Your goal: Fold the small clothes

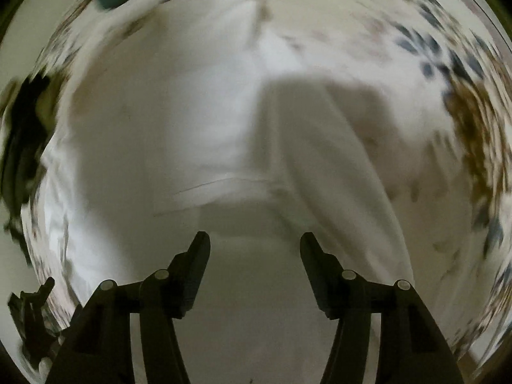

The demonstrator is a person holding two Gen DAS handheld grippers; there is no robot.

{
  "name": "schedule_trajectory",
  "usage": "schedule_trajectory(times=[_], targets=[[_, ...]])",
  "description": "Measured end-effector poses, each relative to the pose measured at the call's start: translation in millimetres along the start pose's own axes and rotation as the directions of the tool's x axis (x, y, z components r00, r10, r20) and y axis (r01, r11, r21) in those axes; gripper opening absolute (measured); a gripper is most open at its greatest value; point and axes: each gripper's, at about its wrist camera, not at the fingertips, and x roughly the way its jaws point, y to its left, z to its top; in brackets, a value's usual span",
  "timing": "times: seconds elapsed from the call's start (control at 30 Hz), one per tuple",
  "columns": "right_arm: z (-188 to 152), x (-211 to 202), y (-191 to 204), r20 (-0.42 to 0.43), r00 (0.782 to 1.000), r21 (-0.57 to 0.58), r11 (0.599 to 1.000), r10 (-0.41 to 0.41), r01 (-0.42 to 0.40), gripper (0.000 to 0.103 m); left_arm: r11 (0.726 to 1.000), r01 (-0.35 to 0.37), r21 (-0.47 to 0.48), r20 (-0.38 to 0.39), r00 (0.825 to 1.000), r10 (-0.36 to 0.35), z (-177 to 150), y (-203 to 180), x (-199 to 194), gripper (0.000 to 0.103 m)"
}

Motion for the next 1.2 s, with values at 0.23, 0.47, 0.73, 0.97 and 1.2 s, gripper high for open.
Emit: schedule_trajectory(times=[0.23, 0.47, 0.73, 0.97, 1.2], targets=[[-3, -4, -15, 0.022, 1.000, 0.063, 0.998, 0.018, -0.019, 0.061, 0.994, 0.055, -0.099, 0.126, 0.991, -0.042, 41, -15, 9, 0.005], [-5, -16, -25, 0.034, 0.998, 0.060, 0.997, 0.050, -0.052, 0.061, 0.829, -0.235, 0.508, 0.307, 0.948, 0.080, -11, -149, -4, 0.005], [-10, -43, -39, 0.046, 0.998, 0.065, 0.997, 0.042, -0.045, 0.061, 0.487, -0.256, 0.835, 0.173, 0.962, 0.211, -149, -217, 86, 0.010], [-5, -66, -40, 0.034, 0.998, 0.008, 0.999, 0.046, -0.046, 0.061, 0.480, -0.333, 0.812, 0.208, 0.932, 0.296, -155, -172, 59, 0.089], [33, -60, 37, 0.003, 0.985, -0.165, 0.972, 0.171, -0.168, 0.061, 0.549, -0.516, 0.658, 0.352, 0.855, 0.382, -113, -116, 15, 0.089]])
